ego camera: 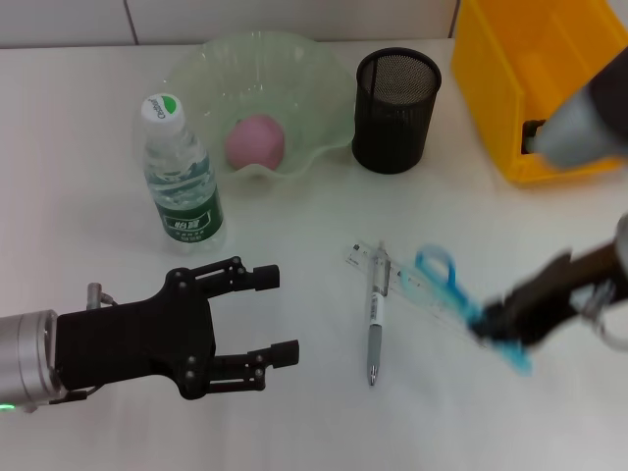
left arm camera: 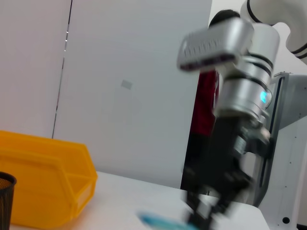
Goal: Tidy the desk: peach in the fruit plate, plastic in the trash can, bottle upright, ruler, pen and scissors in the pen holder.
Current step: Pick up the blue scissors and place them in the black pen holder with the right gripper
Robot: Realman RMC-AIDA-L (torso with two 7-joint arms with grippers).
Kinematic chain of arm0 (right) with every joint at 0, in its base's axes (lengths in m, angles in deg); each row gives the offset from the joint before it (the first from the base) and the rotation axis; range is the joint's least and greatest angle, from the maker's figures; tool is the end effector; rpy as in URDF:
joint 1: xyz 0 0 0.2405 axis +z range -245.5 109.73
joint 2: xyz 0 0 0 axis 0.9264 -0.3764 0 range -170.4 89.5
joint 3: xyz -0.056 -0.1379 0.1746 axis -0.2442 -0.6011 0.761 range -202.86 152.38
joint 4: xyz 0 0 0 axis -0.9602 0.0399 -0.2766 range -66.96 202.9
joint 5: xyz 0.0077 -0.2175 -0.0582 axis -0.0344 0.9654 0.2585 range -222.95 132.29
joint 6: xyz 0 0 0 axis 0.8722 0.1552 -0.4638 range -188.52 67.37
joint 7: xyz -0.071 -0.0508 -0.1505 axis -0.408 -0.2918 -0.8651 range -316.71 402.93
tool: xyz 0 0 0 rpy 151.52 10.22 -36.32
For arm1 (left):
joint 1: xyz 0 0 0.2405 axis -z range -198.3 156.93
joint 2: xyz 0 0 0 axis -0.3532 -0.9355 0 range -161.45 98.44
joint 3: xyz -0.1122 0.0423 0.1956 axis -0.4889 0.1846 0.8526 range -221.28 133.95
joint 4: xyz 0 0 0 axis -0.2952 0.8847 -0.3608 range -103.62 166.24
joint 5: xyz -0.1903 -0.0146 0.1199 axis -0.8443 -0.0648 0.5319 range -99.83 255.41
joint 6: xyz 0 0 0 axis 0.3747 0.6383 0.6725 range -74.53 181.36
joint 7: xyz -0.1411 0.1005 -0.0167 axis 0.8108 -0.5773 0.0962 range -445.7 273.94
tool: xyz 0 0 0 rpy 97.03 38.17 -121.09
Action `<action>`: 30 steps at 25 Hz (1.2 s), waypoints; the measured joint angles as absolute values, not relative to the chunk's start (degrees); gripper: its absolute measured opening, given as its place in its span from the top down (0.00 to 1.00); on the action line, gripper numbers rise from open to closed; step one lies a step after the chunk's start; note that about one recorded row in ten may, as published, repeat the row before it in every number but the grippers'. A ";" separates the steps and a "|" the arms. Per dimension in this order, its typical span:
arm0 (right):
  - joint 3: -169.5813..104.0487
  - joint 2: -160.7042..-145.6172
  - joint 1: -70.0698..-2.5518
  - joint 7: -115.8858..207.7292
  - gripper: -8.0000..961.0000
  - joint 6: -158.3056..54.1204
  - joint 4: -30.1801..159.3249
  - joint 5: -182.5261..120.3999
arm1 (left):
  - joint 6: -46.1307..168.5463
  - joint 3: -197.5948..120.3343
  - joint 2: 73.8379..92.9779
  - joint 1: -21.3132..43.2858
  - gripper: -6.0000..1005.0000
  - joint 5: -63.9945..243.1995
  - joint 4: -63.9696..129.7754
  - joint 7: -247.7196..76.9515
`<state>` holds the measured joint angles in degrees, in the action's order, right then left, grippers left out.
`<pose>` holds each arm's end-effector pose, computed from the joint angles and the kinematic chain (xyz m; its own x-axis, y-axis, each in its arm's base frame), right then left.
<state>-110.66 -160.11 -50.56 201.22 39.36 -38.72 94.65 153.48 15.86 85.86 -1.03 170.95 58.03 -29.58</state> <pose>0.1354 0.2861 0.0126 0.7211 -0.6866 0.0926 -0.6177 -0.6977 -0.3628 -0.2425 0.2512 -0.0423 0.7299 0.1705 0.6619 0.2509 -0.9676 -0.0275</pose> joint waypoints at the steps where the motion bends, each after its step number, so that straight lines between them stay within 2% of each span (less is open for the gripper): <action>1: -110.66 -160.11 -50.56 201.22 0.78 39.36 -38.72 94.65 | 153.55 15.72 85.87 -1.03 0.19 170.95 58.03 -29.64; 7: -101.53 -159.97 -53.95 187.32 0.77 16.72 -32.94 81.25 | 153.79 15.01 85.99 -1.14 0.19 170.95 58.17 -29.95; 8: -100.64 -159.80 -54.21 179.82 0.77 8.27 -27.03 73.05 | 153.79 14.98 85.99 -1.15 0.19 170.95 58.18 -29.96; 12: -100.33 -159.84 -53.51 164.43 0.77 -1.69 -16.77 59.42 | 153.79 14.96 86.05 -1.09 0.19 170.95 58.21 -29.97; 13: -100.48 -159.99 -52.28 150.90 0.77 -6.65 -9.10 48.84 | 153.78 14.95 86.08 -1.06 0.19 170.95 58.21 -29.98; 23: -99.85 -159.80 -43.33 98.88 0.77 -8.61 24.51 10.97 | 153.78 14.61 86.12 -0.95 0.19 170.96 58.21 -29.99; 30: -100.15 -159.85 -37.59 92.88 0.76 -7.14 36.17 7.03 | 153.79 14.61 86.18 -0.64 0.19 170.96 58.20 -29.91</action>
<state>-100.15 -159.85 -37.59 92.88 -7.14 36.17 7.03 153.79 14.61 86.18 -0.64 170.96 58.20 -29.91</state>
